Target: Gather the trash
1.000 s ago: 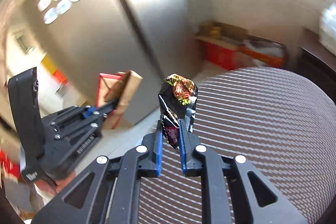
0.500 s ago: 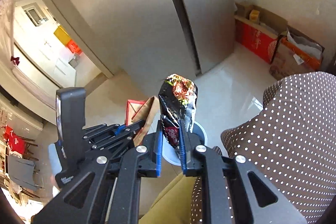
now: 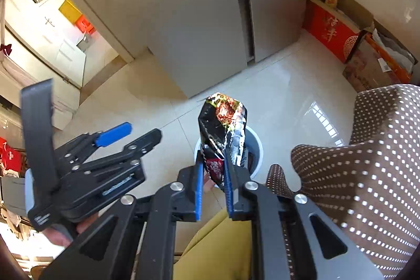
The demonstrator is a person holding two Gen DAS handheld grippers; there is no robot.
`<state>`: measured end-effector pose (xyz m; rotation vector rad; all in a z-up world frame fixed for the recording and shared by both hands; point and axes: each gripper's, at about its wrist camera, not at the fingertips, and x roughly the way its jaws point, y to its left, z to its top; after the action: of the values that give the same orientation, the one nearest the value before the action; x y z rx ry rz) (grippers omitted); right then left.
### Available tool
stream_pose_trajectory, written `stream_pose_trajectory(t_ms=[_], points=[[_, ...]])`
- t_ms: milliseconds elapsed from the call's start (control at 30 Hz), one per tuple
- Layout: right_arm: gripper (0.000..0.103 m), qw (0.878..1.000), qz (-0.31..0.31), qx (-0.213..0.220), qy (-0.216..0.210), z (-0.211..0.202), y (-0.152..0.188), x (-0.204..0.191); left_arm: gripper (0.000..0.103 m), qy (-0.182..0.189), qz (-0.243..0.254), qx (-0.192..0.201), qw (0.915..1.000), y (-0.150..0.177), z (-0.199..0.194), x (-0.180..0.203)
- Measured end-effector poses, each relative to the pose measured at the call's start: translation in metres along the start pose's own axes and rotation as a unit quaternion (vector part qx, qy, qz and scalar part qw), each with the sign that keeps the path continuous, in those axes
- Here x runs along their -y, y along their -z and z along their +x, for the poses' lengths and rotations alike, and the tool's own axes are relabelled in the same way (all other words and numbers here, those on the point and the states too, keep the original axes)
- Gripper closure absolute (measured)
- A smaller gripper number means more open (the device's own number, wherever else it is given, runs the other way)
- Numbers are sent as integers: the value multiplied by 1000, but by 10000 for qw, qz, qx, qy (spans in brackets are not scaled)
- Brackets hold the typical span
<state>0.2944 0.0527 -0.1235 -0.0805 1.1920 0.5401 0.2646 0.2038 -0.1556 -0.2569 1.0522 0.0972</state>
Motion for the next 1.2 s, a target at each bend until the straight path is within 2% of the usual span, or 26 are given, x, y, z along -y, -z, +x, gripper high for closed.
stream_pose_trajectory(t_ms=[233, 267, 300, 333, 367, 400, 467, 600, 733, 833, 967, 1133, 1200], points=[[87, 9984, -367, -415, 72, 38, -7, -23, 45, -346, -199, 143, 9991, 18, -22, -26], [81, 9977, -485, -455, 117, 43, -6, -26, 45, -366, -213, 153, 9990, 21, -25, -28], [69, 9966, -597, -513, 227, 49, -6, -31, 45, -393, -243, 154, 9988, 22, -27, -29], [35, 9960, -608, -559, 344, 52, -6, -30, 45, -455, -305, 141, 9984, 24, -29, -31], [27, 9960, -587, -508, 445, 52, -4, -30, 45, -515, -358, 135, 9979, 26, -31, -33], [27, 9969, -568, -337, 433, 48, -2, -28, 45, -579, -395, 146, 9974, 30, -34, -32], [27, 9973, -525, -335, 388, 41, 4, -25, 45, -617, -362, 182, 9973, 34, -39, -27], [27, 9989, -378, 77, 269, -1, 22, -15, 44, -695, -326, 391, 9963, 47, -59, -9], [25, 9960, -318, 825, 109, -76, 64, -5, 38, -657, -155, 924, 9934, 67, -105, 26], [23, 9911, -121, 1306, 231, -125, 94, 6, 36, -500, 37, 1344, 9897, 88, -143, 56], [19, 9775, 262, 2077, 261, -187, 140, 23, 33, -347, 283, 1838, 9819, 114, -185, 92], [18, 9524, 102, 2931, 830, -248, 192, 26, 28, -209, 594, 2445, 9676, 139, -234, 128], [15, 9423, 52, 3193, 1004, -264, 208, 27, 27, -127, 676, 2601, 9631, 145, -248, 137]])
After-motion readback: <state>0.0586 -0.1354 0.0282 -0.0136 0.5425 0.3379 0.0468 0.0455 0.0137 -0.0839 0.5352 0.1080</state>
